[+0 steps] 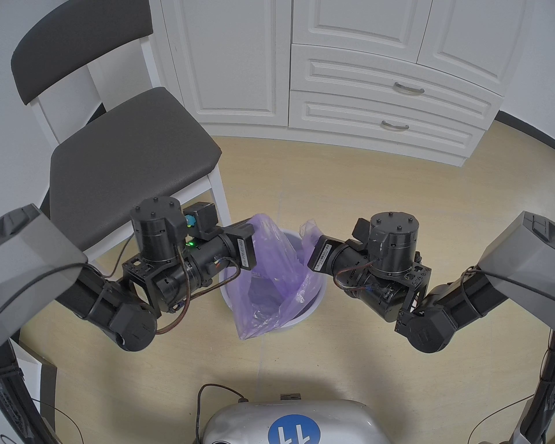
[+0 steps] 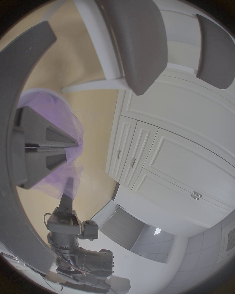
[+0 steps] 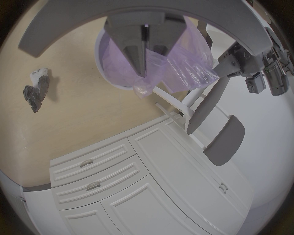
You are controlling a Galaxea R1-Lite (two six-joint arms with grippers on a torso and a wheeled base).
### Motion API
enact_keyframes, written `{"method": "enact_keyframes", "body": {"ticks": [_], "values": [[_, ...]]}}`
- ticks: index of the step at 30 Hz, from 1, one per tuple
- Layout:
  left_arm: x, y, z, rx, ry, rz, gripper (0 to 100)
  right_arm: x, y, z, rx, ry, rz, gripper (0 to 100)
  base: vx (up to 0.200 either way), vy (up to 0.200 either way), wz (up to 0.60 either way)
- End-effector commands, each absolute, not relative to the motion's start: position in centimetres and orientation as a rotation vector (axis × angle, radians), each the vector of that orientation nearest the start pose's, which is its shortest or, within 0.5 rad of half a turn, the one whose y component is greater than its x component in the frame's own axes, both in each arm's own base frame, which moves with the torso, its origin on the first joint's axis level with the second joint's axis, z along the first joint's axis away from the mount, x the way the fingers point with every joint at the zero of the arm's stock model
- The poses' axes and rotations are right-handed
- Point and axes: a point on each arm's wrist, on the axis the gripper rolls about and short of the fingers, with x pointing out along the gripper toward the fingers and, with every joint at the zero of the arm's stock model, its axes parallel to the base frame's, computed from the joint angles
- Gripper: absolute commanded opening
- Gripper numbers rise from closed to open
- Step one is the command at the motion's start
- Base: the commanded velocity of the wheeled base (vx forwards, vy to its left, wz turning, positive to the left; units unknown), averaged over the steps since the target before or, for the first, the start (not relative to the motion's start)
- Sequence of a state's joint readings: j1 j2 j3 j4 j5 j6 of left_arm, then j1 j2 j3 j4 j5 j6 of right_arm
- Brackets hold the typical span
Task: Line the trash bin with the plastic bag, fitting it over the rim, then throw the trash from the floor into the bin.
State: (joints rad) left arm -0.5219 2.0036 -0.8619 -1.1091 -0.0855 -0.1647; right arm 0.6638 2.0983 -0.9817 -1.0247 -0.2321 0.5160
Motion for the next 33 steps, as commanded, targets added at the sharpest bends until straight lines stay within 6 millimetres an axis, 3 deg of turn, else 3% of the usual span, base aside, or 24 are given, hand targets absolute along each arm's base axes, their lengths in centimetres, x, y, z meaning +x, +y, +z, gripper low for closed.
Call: {"method": "enact_keyframes", "body": {"ticks": [1, 7, 16, 17, 20, 24, 29, 33], "values": [[32.0, -20.2, 12.2, -0.166, 0.122, -0.636, 0, 31.7, 23.6, 12.5, 0.459, 0.194, 0.389, 0, 0.0, 0.0, 0.0], [32.6, -21.0, 11.3, -0.186, 0.139, -0.635, 0, 31.4, 23.3, 13.0, 0.452, 0.199, 0.386, 0, 0.0, 0.0, 0.0], [35.8, -19.2, 10.0, -0.2, 0.145, -0.565, 0, 33.1, 21.8, 11.8, 0.419, 0.231, 0.338, 0, 0.0, 0.0, 0.0], [37.0, -18.8, 9.2, -0.22, 0.152, -0.543, 0, 33.2, 21.5, 11.7, 0.418, 0.236, 0.345, 0, 0.0, 0.0, 0.0], [38.0, -18.2, 8.3, -0.231, 0.172, -0.545, 0, 33.4, 21.4, 11.5, 0.416, 0.245, 0.348, 0, 0.0, 0.0, 0.0], [38.0, -17.2, 8.8, -0.232, 0.179, -0.538, 0, 33.7, 21.1, 10.9, 0.4, 0.253, 0.334, 0, 0.0, 0.0, 0.0], [37.4, -15.7, 10.4, -0.212, 0.162, -0.513, 0, 34.3, 19.2, 9.9, 0.274, 0.254, 0.294, 0, 0.0, 0.0, 0.0], [37.2, -14.2, 10.0, -0.104, 0.188, -0.485, 0, 34.2, 18.1, 9.4, 0.197, 0.265, 0.275, 0, 0.0, 0.0, 0.0]]}}
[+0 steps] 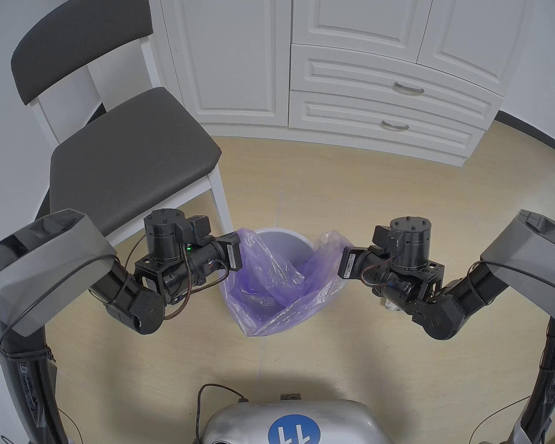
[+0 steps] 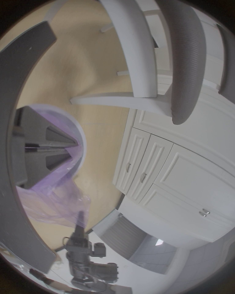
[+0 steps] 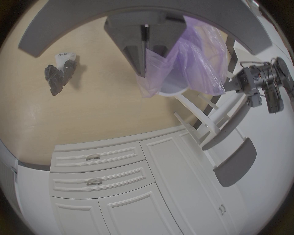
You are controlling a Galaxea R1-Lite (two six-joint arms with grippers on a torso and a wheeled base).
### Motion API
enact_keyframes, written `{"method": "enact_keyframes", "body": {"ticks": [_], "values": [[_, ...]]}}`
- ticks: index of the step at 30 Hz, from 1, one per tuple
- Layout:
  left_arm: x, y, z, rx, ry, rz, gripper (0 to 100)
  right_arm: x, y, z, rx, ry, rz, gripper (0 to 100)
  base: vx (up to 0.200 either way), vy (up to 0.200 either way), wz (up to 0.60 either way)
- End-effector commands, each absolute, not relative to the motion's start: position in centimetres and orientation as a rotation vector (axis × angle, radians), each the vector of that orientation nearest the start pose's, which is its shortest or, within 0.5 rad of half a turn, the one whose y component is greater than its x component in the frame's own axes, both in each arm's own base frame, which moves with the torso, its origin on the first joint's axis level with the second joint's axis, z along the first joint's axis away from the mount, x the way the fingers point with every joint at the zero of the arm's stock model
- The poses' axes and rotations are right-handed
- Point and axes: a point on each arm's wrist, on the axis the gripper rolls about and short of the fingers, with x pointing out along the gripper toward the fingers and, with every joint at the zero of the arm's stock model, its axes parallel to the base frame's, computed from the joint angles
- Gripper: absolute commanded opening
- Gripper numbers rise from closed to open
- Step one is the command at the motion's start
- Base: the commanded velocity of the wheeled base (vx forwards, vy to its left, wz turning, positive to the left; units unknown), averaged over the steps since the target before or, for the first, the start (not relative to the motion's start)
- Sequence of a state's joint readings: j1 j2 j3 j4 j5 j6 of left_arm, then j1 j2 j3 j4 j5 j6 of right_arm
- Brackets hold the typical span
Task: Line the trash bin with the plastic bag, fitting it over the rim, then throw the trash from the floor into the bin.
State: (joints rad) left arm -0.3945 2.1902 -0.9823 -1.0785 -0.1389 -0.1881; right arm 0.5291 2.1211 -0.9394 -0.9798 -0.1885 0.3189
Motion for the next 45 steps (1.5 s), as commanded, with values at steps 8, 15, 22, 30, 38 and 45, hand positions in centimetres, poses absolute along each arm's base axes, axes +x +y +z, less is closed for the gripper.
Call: {"method": "enact_keyframes", "body": {"ticks": [8, 15, 22, 30, 38, 45], "values": [[37.3, -11.3, 8.4, 0.097, 0.262, -0.43, 0, 33.3, 16.0, 8.2, 0.0, 0.285, 0.253, 0, 0.0, 0.0, 0.0], [37.2, -10.6, 7.9, 0.138, 0.274, -0.42, 0, 31.6, 15.1, 7.2, -0.143, 0.232, 0.273, 0, 0.0, 0.0, 0.0], [37.3, -10.1, 7.9, 0.14, 0.274, -0.408, 0, 29.9, 14.1, 6.4, -0.267, 0.275, 0.287, 0, 0.0, 0.0, 0.0], [37.3, -9.0, 7.6, 0.203, 0.28, -0.388, 0, 28.6, 13.0, 5.4, -0.403, 0.324, 0.283, 0, 0.0, 0.0, 0.0], [37.1, -8.6, 7.5, 0.209, 0.332, -0.373, 0, 28.4, 12.8, 4.5, -0.459, 0.366, 0.243, 0, 0.0, 0.0, 0.0], [37.0, -8.1, 7.7, 0.243, 0.351, -0.339, 0, 28.3, 12.4, 4.1, -0.498, 0.387, 0.225, 0, 0.0, 0.0, 0.0]]}}
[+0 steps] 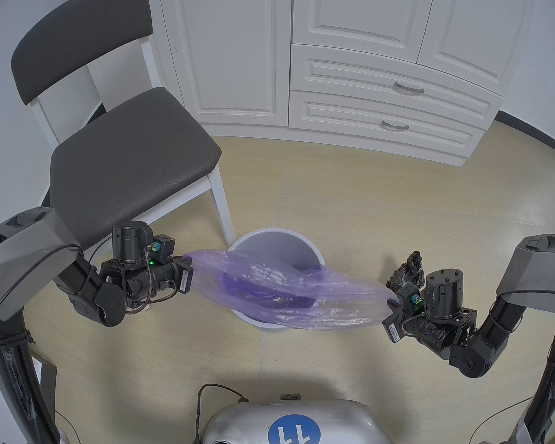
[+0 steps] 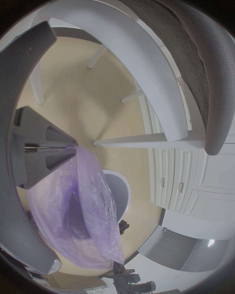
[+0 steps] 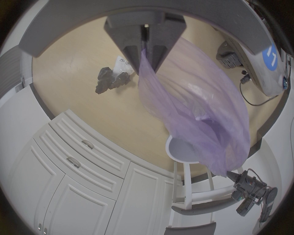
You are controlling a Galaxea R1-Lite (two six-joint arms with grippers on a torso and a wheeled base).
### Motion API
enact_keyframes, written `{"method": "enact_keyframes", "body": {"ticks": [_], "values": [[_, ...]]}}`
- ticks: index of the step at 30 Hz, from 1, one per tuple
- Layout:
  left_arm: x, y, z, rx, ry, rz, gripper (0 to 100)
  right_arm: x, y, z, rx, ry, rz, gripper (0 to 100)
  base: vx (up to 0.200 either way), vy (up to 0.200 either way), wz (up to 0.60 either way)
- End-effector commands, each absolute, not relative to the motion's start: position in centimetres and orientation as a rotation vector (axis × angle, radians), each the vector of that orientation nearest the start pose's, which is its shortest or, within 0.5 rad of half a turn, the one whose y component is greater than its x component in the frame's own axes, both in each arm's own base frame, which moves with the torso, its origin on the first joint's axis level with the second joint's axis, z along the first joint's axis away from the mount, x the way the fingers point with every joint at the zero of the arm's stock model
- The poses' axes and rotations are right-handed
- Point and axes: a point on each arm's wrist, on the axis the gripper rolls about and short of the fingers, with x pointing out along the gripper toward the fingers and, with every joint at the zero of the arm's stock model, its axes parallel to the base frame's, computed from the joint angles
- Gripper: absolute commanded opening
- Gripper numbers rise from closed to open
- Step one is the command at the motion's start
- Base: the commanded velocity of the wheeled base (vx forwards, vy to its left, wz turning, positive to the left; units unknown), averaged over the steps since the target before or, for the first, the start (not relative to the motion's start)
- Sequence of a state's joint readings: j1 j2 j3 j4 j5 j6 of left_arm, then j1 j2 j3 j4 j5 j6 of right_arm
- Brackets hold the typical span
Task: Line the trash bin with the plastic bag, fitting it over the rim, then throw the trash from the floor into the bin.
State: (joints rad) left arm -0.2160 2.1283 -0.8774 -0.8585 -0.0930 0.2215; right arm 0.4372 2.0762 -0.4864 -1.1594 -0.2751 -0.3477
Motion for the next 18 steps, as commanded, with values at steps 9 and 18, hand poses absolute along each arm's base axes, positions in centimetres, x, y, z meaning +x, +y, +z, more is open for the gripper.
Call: {"method": "enact_keyframes", "body": {"ticks": [9, 18], "values": [[36.5, -7.3, 8.4, 0.26, 0.363, -0.331, 0, 27.9, 11.6, 3.6, -0.561, 0.415, 0.21, 0, 0.0, 0.0, 0.0], [34.9, -7.4, 8.5, 0.309, 0.369, -0.384, 0, 26.5, 11.3, 4.1, -0.602, 0.416, 0.233, 0, 0.0, 0.0, 0.0]]}}
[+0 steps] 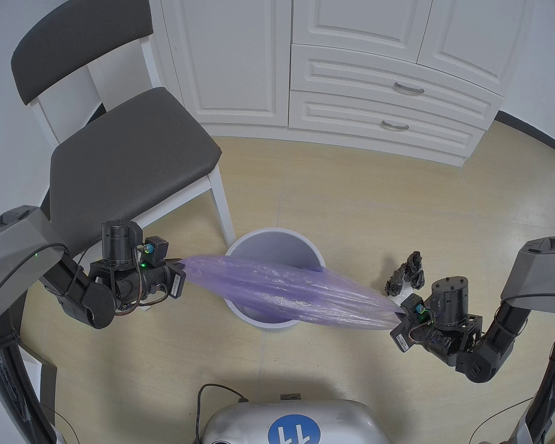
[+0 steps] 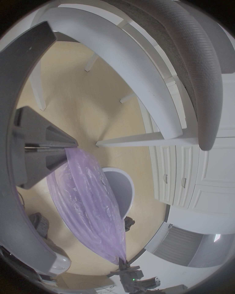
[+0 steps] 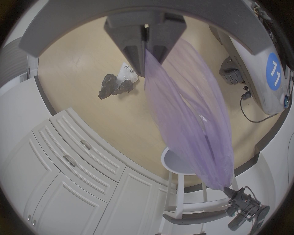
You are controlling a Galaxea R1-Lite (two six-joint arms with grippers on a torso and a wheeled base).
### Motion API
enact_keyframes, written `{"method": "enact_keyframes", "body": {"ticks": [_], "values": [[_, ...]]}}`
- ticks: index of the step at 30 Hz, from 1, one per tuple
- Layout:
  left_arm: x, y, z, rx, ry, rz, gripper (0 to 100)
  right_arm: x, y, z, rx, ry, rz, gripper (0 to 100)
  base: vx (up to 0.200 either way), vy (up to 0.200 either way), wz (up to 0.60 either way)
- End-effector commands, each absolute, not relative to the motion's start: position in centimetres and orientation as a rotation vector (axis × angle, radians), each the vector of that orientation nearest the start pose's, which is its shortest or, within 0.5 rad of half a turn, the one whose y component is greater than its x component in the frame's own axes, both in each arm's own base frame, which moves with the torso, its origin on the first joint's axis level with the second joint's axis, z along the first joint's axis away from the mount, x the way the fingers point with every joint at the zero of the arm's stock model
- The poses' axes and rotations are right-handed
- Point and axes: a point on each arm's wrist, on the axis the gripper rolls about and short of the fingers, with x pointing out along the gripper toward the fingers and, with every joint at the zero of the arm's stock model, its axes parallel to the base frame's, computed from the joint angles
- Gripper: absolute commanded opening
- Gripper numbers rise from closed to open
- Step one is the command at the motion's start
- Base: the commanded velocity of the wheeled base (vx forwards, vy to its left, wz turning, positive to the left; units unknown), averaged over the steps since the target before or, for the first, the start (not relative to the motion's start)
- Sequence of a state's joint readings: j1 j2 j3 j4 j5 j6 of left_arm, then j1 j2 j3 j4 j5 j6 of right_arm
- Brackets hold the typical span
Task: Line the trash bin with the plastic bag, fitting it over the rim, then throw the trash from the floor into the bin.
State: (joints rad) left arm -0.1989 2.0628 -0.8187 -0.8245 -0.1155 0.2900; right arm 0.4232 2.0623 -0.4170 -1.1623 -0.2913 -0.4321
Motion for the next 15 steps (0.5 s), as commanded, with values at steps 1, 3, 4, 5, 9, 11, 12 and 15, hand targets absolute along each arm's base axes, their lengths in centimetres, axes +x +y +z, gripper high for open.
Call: {"method": "enact_keyframes", "body": {"ticks": [1, 3, 4, 5, 9, 11, 12, 15], "values": [[34.8, -7.4, 8.6, 0.313, 0.365, -0.394, 0, 26.3, 11.3, 4.1, -0.609, 0.415, 0.239, 0, 0.0, 0.0, 0.0], [34.4, -7.4, 8.4, 0.323, 0.369, -0.425, 0, 25.8, 11.4, 4.1, -0.627, 0.42, 0.252, 0, 0.0, 0.0, 0.0], [34.3, -7.4, 8.3, 0.331, 0.371, -0.439, 0, 25.5, 11.4, 4.1, -0.636, 0.422, 0.259, 0, 0.0, 0.0, 0.0], [34.3, -7.4, 8.2, 0.336, 0.37, -0.445, 0, 25.4, 11.4, 4.1, -0.64, 0.422, 0.263, 0, 0.0, 0.0, 0.0], [33.8, -7.3, 8.1, 0.37, 0.373, -0.462, 0, 24.6, 11.4, 4.2, -0.669, 0.425, 0.279, 0, 0.0, 0.0, 0.0], [33.5, -7.1, 8.3, 0.379, 0.369, -0.471, 0, 24.2, 11.2, 4.4, -0.68, 0.421, 0.288, 0, 0.0, 0.0, 0.0], [33.5, -7.1, 8.3, 0.379, 0.369, -0.471, 0, 24.2, 11.2, 4.4, -0.68, 0.421, 0.288, 0, 0.0, 0.0, 0.0], [32.7, -7.0, 8.7, 0.389, 0.357, -0.507, 0, 23.5, 10.9, 4.8, -0.702, 0.417, 0.297, 0, 0.0, 0.0, 0.0]]}}
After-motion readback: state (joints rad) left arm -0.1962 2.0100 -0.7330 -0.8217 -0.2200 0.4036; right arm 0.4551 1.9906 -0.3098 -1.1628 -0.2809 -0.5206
